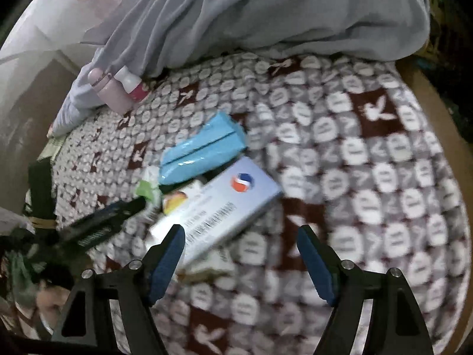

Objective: Collect trash
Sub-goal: 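Grasp the white-green pad with the left tool while the right tool grasps the white tablet box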

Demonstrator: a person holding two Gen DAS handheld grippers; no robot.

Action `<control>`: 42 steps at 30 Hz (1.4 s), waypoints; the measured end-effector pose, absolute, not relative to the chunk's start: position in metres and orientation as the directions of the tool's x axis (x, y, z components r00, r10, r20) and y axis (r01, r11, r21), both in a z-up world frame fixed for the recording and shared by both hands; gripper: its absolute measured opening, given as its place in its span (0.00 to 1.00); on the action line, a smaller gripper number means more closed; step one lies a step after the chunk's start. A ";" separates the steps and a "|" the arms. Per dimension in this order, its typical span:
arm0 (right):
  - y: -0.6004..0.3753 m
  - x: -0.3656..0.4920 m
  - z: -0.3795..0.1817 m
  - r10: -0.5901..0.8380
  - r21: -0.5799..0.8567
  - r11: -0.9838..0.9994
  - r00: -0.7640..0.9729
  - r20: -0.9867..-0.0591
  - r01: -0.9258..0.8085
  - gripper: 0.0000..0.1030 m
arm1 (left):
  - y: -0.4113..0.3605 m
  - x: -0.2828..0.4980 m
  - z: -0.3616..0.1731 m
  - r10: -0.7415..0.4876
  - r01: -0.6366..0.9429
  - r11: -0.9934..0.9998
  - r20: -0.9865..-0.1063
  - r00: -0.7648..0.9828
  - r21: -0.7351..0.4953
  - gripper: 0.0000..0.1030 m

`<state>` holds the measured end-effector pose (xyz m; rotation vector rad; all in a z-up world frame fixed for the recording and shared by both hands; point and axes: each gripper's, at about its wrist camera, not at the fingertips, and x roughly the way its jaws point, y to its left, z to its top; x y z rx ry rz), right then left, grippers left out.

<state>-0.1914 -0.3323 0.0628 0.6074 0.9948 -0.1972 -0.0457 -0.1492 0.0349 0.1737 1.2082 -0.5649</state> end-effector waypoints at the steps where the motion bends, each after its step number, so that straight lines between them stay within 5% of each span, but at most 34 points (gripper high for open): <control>1: -0.331 -0.186 0.060 0.105 0.386 0.810 0.539 -0.836 0.442 0.73 | -0.149 -0.046 0.033 -0.325 0.499 0.848 -0.917 0.230 -0.176 0.60; 6: -0.327 -0.161 0.045 0.138 0.439 0.751 0.533 -0.835 0.494 0.74 | -0.145 -0.048 0.033 -0.343 0.502 0.843 -0.911 0.230 -0.191 0.60; 13: -0.320 -0.174 0.046 0.048 0.256 0.878 0.458 -0.888 0.405 0.73 | -0.144 -0.051 0.035 -0.346 0.515 0.835 -0.913 0.214 -0.196 0.60; 19: -0.331 -0.179 0.046 0.034 0.250 0.886 0.485 -0.874 0.390 0.73 | -0.158 -0.049 0.031 -0.344 0.501 0.842 -0.914 0.215 -0.199 0.58; 20: -0.328 -0.176 0.045 0.030 0.243 0.895 0.492 -0.870 0.374 0.73 | -0.158 -0.050 0.031 -0.352 0.507 0.838 -0.910 0.217 -0.203 0.44; 21: -0.326 -0.174 0.044 0.039 0.246 0.901 0.499 -0.866 0.357 0.60 | -0.158 -0.052 0.032 -0.370 0.518 0.827 -0.906 0.206 -0.220 0.37; 24: -0.322 -0.179 0.045 0.063 0.271 0.903 0.521 -0.851 0.334 0.46 | -0.155 -0.059 0.035 -0.386 0.541 0.809 -0.901 0.197 -0.228 0.25; 42: -0.301 -0.165 0.032 -0.010 0.122 0.964 0.491 -0.871 0.236 0.56 | -0.127 -0.069 0.035 -0.381 0.537 0.808 -0.911 0.161 -0.243 0.21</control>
